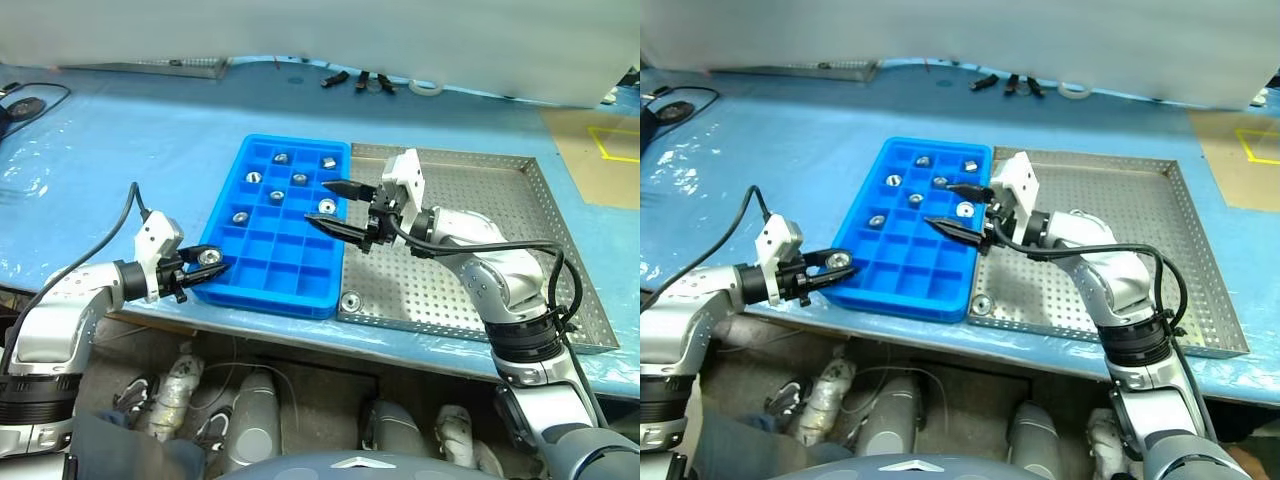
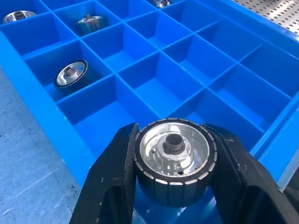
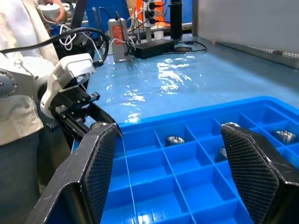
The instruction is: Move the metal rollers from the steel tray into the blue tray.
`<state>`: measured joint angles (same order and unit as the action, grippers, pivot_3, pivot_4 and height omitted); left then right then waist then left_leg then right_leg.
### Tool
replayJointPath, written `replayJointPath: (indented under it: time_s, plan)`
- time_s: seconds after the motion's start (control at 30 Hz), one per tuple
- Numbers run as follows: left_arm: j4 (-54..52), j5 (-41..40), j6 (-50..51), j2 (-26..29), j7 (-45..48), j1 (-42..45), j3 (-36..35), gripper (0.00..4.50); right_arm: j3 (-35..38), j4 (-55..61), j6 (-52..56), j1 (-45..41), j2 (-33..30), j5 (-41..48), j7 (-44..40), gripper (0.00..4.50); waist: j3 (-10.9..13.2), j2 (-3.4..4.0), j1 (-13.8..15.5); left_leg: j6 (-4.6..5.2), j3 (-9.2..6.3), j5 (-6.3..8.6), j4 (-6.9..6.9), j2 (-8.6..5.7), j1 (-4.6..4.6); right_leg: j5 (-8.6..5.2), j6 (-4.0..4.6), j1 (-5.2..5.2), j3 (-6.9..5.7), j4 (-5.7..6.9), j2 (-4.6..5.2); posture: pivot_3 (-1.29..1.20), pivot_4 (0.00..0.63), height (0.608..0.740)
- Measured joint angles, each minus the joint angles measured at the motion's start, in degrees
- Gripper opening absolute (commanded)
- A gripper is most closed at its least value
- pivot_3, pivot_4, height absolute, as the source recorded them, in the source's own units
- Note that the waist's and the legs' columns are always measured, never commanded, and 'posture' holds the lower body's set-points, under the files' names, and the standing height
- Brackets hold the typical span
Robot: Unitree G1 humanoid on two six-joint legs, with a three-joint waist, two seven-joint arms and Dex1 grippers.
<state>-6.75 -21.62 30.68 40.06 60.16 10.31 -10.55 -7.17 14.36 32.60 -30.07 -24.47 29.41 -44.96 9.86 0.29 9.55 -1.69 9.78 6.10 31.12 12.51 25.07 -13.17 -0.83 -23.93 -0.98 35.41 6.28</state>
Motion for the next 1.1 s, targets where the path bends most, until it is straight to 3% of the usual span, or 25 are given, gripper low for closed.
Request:
replayJointPath:
  time_s: [0.17,0.33,0.5,0.63,0.87,1.1]
  plan:
    - [3.17,0.01,-1.35,0.95,0.96,3.17,2.03,4.28,0.14,0.15,-0.38,1.27,-0.22,-0.6,0.41,3.74,-0.01,0.0,-0.66,-0.04,0.01,-0.03,0.0,0.12,-0.02,-0.07,0.13,-0.08,0.0,0.13,-0.1,0.16,0.15,0.74]
    - [8.45,0.39,-2.0,1.19,1.09,10.84,4.11,4.28,0.71,1.47,-0.37,2.83,-0.85,-1.02,1.79,3.74,-0.01,0.0,-0.87,-0.13,0.02,-0.09,0.07,0.17,-0.01,-0.08,0.17,-0.13,0.01,0.28,-0.12,0.11,0.15,0.74]
    - [15.61,0.81,-5.02,-1.88,2.31,24.82,7.15,4.28,2.43,4.39,-0.21,4.73,-1.53,-1.02,4.09,3.74,-0.02,-0.01,-0.73,-0.26,0.06,-0.25,0.19,0.15,0.04,-0.06,0.18,-0.03,0.08,0.31,-0.06,-0.02,0.15,0.74]
    - [28.57,3.99,-11.01,-9.8,4.54,37.02,12.82,4.28,4.82,7.34,-0.05,6.88,-2.09,-1.26,7.29,3.74,-0.05,-0.03,-1.25,-0.21,0.12,-0.28,0.27,0.08,0.02,-0.04,0.16,0.0,0.38,0.33,-0.06,-0.14,0.15,0.74]
    - [61.08,12.26,-27.56,-25.71,9.73,53.68,19.74,4.28,13.18,18.32,3.03,17.02,-4.66,-1.42,15.52,3.74,-0.06,-0.07,-3.57,0.2,0.17,-0.17,0.34,-0.07,0.12,0.14,-0.15,-0.02,0.5,0.23,-0.06,-0.38,0.15,0.74]
    - [76.36,15.51,-35.24,-39.01,11.82,62.91,19.6,4.28,21.84,33.73,8.6,30.9,-3.33,-1.08,25.63,3.74,-0.06,-0.08,-7.48,0.69,0.32,0.13,0.34,-0.11,0.08,0.12,-0.13,0.0,0.69,-0.05,-0.04,-0.66,0.15,0.74]
